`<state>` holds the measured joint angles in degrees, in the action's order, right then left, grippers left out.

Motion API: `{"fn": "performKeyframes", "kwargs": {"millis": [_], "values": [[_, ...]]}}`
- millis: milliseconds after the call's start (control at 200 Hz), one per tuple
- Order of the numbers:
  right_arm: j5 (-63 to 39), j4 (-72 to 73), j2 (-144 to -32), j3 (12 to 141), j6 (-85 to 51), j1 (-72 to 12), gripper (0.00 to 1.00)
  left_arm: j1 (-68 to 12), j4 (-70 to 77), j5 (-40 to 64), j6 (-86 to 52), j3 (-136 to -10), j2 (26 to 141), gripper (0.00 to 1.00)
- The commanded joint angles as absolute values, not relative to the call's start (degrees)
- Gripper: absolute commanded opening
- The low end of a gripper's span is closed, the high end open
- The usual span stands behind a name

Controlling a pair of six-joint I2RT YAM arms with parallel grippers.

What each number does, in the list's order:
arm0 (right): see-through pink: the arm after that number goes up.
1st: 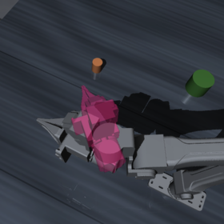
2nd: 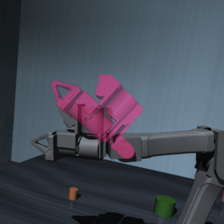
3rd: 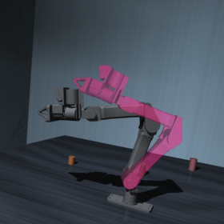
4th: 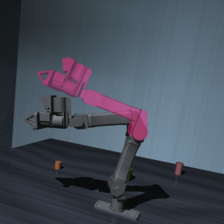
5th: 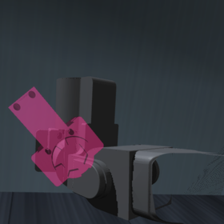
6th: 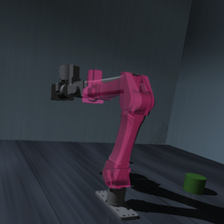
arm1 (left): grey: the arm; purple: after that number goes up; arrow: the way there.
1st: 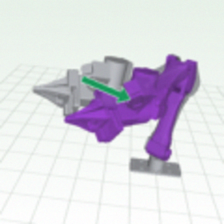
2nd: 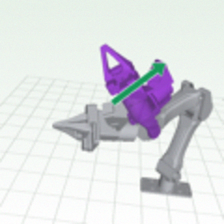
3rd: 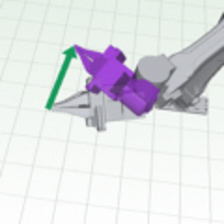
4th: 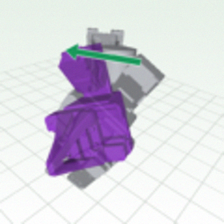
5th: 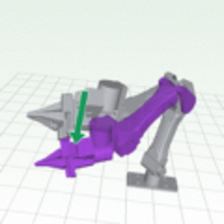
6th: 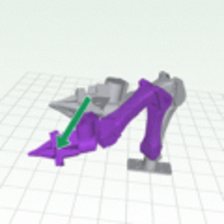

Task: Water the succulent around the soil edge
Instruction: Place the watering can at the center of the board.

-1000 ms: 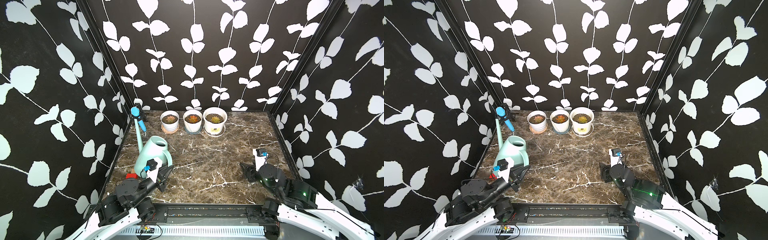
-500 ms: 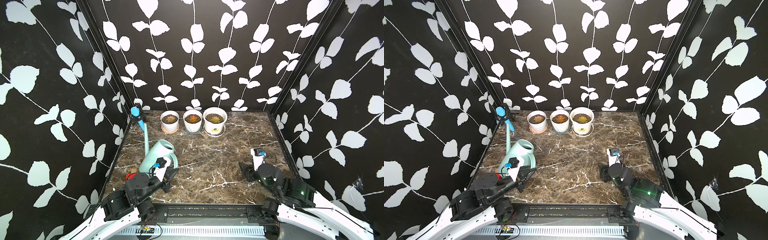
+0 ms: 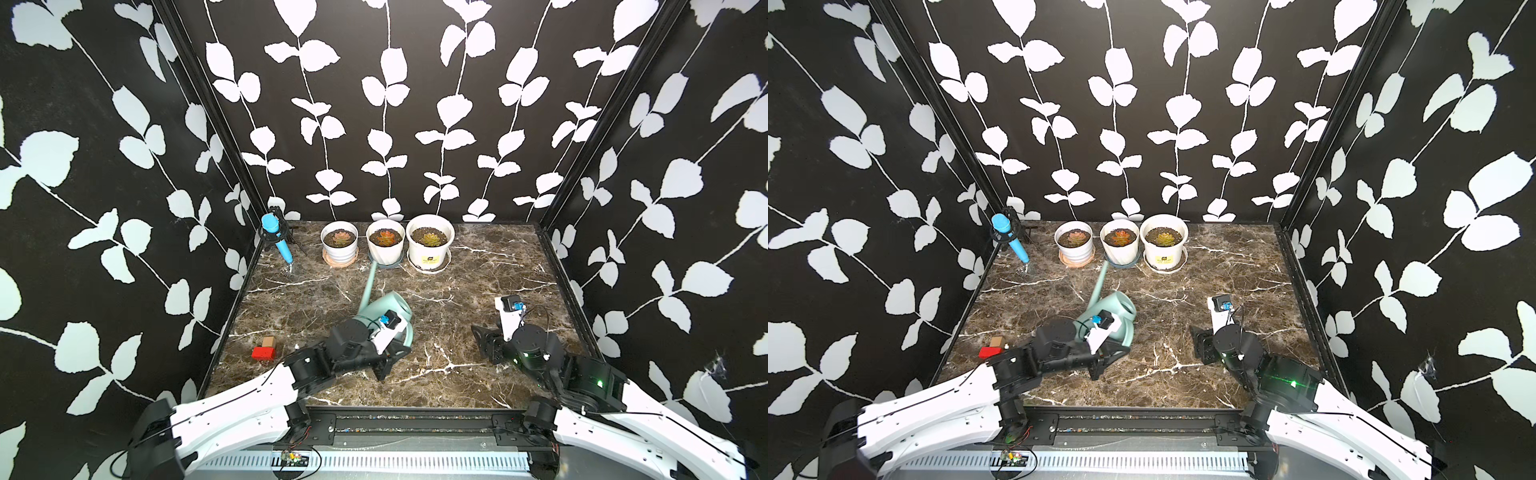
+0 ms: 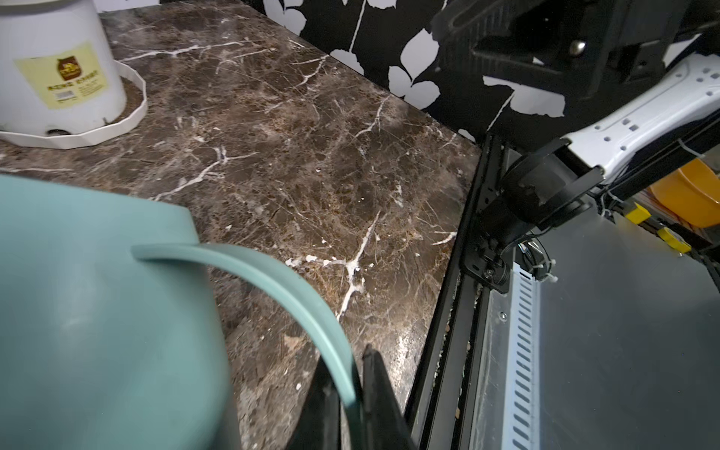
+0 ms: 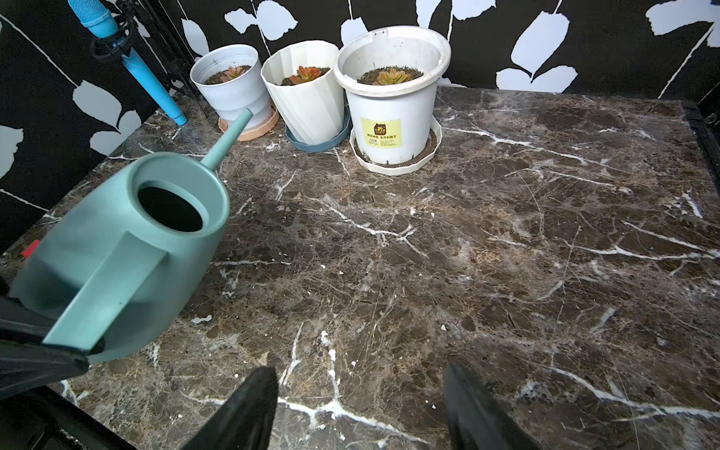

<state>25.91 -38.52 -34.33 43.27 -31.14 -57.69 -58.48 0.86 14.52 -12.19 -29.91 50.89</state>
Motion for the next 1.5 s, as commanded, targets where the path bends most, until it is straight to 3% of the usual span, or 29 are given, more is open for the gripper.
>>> {"fn": "performKeyframes", "kwargs": {"millis": [0,240,515,840,1095,1195,1495], "values": [[26.17,-38.95,-34.03,46.41,-30.32,-57.49,0.70,-58.62,13.61,17.54,-7.91,-30.55,51.19,0.00],[26.28,-39.45,-35.16,46.93,-30.60,-57.53,0.70,-58.63,22.75,15.23,-4.75,-19.46,46.36,0.00],[24.61,-37.96,-40.87,48.42,-30.67,-57.50,0.69,-58.64,26.49,6.52,-5.95,-5.03,31.42,0.00],[23.67,-37.38,-44.02,50.20,-30.32,-57.48,0.69,-58.71,18.51,1.81,-7.19,1.35,14.69,0.00],[20.30,-34.34,-52.19,53.49,-28.73,-59.50,0.75,-58.71,17.06,3.64,-7.78,1.19,17.96,0.06],[19.56,-32.12,-56.83,55.80,-27.54,-60.49,0.75,-58.71,18.52,6.50,-7.74,1.36,21.52,0.00],[4.64,-23.67,-72.00,64.27,-30.79,-59.28,0.83,-58.95,23.20,10.95,-6.92,1.41,23.11,0.00]]}}
